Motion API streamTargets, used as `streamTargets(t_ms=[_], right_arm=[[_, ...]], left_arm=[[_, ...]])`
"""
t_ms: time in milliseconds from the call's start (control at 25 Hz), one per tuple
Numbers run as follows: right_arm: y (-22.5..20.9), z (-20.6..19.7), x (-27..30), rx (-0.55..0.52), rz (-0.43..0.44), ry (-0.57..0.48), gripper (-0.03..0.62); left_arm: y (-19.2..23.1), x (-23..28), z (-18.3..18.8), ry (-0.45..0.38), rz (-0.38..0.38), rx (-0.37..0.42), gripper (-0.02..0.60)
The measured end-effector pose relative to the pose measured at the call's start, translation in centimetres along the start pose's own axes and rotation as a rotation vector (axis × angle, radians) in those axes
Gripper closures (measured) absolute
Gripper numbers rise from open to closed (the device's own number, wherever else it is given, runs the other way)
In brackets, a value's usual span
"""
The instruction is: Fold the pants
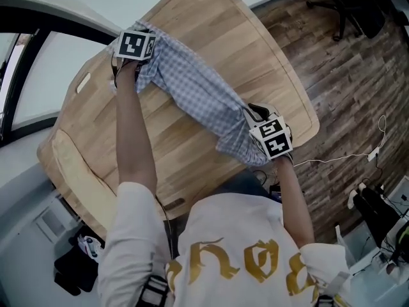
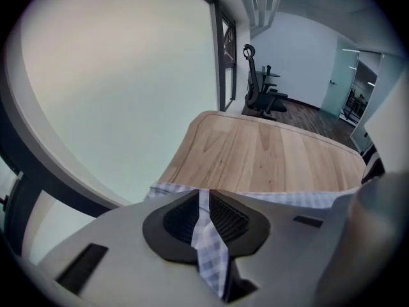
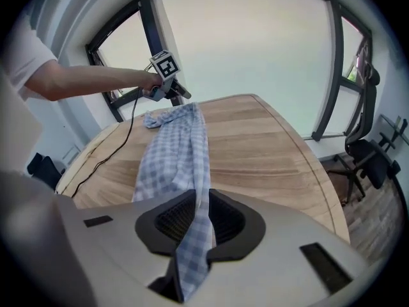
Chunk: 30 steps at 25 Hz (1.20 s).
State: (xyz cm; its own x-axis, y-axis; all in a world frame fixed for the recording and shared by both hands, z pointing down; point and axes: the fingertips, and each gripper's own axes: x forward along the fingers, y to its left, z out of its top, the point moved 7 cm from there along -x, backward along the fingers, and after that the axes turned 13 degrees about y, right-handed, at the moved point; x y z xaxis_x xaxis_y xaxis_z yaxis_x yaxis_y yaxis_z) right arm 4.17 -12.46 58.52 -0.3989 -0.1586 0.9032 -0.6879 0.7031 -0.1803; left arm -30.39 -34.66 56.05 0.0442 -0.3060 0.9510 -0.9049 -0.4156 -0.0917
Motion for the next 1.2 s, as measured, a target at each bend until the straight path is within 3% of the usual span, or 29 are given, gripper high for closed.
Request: streamTargets(t_ms=[240,360,440,600,760,880,1200], right_arm=[[-1.5,0.7,0.1,0.037,0.039,-0.032,0.469],[-1.3,2.2,0.1,0.013,0.063,-0.054,0.469],[-0.7,3.5,0.4,-0.006,0.091,-0.069,0.470],[1.1,5.8,1.4,-0.001,0.176,-0.098,0.477],[3.5,7.0,2.3,-0.044,0.223,-0.086,0.480],[4.5,7.2,2.4,-0.068,0.236,-0.085,0.485],[4.9,7.4,1.5,-0.094,0.224,-0.127,0.498]], left_arm=[[3.4,1.3,-2.8,0.003,-0.004,-0.101,0.533],[5.4,-0.4,-4.6,-0.024,-0.060,-0.176,0.418],[6.5,-1.8,-6.2,-0.034,-0.085,-0.229,0.375],[7.6,-3.3,-10.0,0.014,-0.064,-0.253,0.374],[7.2,-3.7,-14.3,0.068,-0.096,-0.286,0.353],[6.6,-3.6,-16.5,0.089,-0.106,-0.305,0.315],[6.6,-2.4,-20.0,0.093,-0.066,-0.429,0.314]])
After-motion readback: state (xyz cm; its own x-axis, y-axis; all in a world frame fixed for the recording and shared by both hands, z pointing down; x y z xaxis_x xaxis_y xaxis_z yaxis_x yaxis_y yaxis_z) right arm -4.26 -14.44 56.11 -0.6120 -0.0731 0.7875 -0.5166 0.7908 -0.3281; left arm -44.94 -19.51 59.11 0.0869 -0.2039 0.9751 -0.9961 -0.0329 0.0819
